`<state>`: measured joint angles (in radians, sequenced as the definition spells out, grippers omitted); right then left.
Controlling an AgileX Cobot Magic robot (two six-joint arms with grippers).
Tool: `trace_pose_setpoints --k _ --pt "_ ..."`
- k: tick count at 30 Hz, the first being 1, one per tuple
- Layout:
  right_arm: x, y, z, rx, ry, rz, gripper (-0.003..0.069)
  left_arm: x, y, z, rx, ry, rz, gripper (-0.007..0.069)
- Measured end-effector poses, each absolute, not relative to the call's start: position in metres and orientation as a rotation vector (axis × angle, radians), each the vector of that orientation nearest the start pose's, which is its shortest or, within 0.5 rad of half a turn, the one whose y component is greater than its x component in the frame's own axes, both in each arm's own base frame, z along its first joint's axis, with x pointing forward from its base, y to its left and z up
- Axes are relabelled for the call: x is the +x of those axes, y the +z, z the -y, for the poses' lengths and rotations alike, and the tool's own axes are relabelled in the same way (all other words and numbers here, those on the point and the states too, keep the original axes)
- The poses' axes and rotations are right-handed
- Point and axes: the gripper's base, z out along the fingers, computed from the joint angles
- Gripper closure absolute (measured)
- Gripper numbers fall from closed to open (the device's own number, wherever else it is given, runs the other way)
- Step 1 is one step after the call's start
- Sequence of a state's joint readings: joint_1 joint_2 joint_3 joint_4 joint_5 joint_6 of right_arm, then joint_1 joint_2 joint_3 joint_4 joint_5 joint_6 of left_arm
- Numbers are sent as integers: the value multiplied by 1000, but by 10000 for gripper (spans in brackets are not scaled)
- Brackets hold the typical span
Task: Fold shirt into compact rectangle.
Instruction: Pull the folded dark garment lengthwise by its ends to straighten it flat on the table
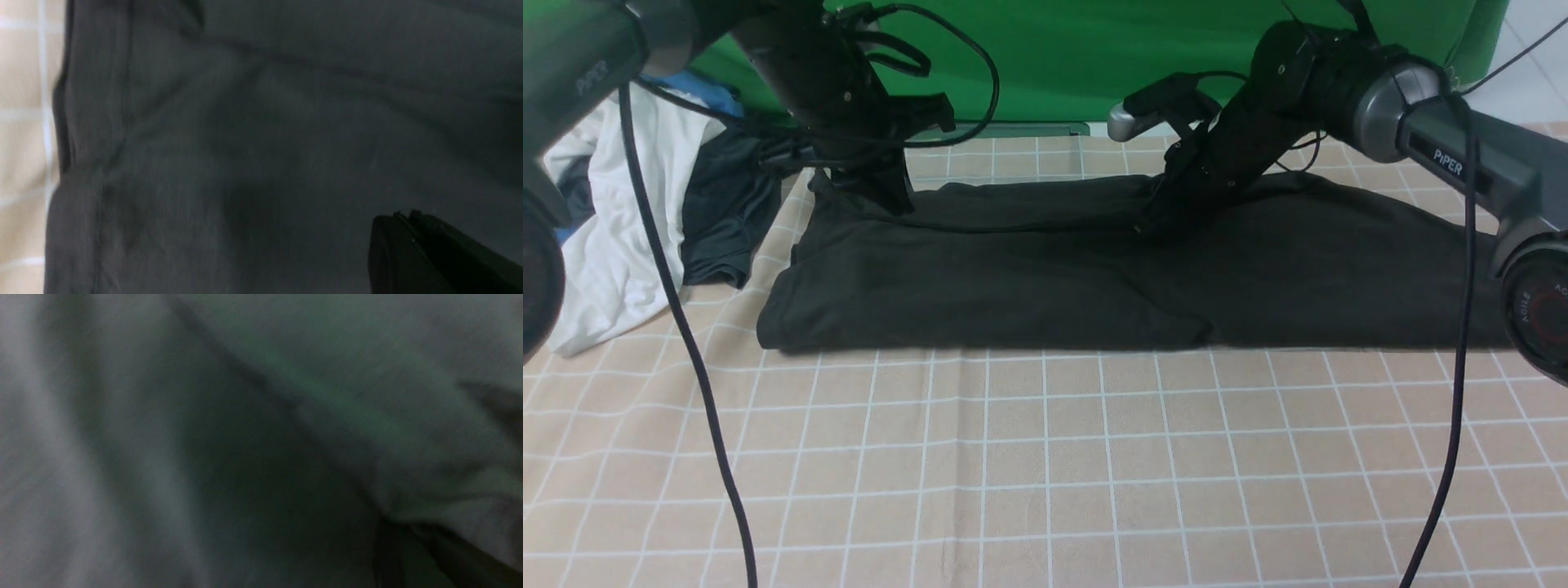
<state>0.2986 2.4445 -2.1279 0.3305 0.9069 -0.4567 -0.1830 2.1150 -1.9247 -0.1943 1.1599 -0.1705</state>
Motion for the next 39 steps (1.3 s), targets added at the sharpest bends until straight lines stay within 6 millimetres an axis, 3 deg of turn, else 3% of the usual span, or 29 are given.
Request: trace_pose_setpoints --k 5,11,16,17,23,25,27,31,34,36,39 --pt "525 155 -174 -689 224 -2336 632 428 262 103 -37 -347 -2861 624" --pt "539 187 -143 -504 230 -2356 632 407 289 98 -31 -349 -2797 624" --pt "522 242 -117 -629 216 -2487 631 397 310 95 -19 -335 -2744 624" --pt "515 261 -111 -632 217 -2500 631 395 311 93 -17 -305 -2745 624" --pt "481 340 -64 -493 186 -2455 633 383 298 77 -117 -127 -2800 624" --pt "471 342 -51 -466 176 -2487 633 378 293 72 -151 -105 -2808 623" --pt "445 338 -21 -411 160 -2581 633 365 281 55 -269 -94 -2827 623" --pt "398 309 32 -265 166 -2770 633 354 256 21 -488 -131 -2834 623" --pt "372 289 62 -121 184 -2828 633 354 242 10 -524 -185 -2840 619" --pt "360 281 70 -44 225 -2828 633 357 237 10 -497 -211 -2827 603" --pt "348 275 72 -5 297 -2810 633 366 229 14 -454 -234 -2793 518"
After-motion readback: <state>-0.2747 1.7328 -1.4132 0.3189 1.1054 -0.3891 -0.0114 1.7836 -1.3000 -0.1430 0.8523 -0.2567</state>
